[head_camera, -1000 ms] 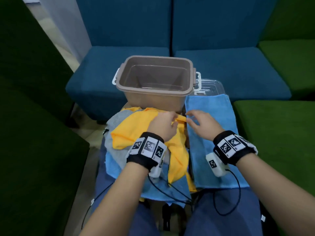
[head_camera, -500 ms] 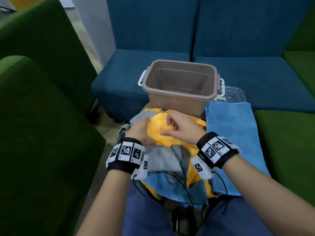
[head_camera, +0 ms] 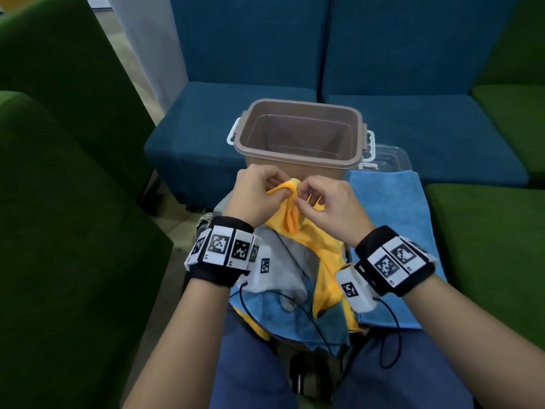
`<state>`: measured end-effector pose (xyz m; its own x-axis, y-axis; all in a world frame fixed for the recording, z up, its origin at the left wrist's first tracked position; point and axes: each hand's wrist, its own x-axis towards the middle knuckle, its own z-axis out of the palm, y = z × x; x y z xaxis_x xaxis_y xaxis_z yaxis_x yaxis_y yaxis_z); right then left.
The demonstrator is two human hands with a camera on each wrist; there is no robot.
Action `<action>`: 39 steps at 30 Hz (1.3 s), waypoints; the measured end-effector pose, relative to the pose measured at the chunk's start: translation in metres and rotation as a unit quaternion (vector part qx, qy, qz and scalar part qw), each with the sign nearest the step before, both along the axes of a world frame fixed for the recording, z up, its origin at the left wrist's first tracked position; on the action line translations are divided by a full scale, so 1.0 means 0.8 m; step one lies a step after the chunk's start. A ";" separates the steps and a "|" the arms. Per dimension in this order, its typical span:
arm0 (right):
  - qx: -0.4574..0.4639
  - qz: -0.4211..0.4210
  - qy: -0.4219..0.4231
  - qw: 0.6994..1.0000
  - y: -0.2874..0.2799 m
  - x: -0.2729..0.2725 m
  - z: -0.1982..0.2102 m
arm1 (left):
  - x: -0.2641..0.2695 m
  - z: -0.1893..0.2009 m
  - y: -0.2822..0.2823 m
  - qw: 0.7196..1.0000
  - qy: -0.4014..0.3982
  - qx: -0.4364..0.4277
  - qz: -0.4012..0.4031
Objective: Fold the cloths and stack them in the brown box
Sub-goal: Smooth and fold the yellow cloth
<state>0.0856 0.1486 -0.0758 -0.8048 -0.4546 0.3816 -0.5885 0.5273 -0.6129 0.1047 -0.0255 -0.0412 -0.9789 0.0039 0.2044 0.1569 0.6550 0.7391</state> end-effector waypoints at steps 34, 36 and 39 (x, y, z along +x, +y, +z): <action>-0.065 -0.239 0.113 0.962 0.154 -0.068 0.176 | -0.086 0.153 -0.059 0.962 0.255 -0.004 0.099; -0.086 -0.273 0.139 0.948 0.161 -0.073 0.187 | -0.088 0.152 -0.062 0.960 0.253 0.000 0.116; -0.108 -0.316 0.152 0.930 0.165 -0.077 0.191 | -0.087 0.148 -0.060 0.966 0.230 0.011 0.120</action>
<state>0.0244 0.2807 0.0768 -0.7247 0.1868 0.6632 -0.3662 0.7109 -0.6004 0.0352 -0.0737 0.0774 -0.7572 -0.2210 0.6147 0.3177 0.6976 0.6422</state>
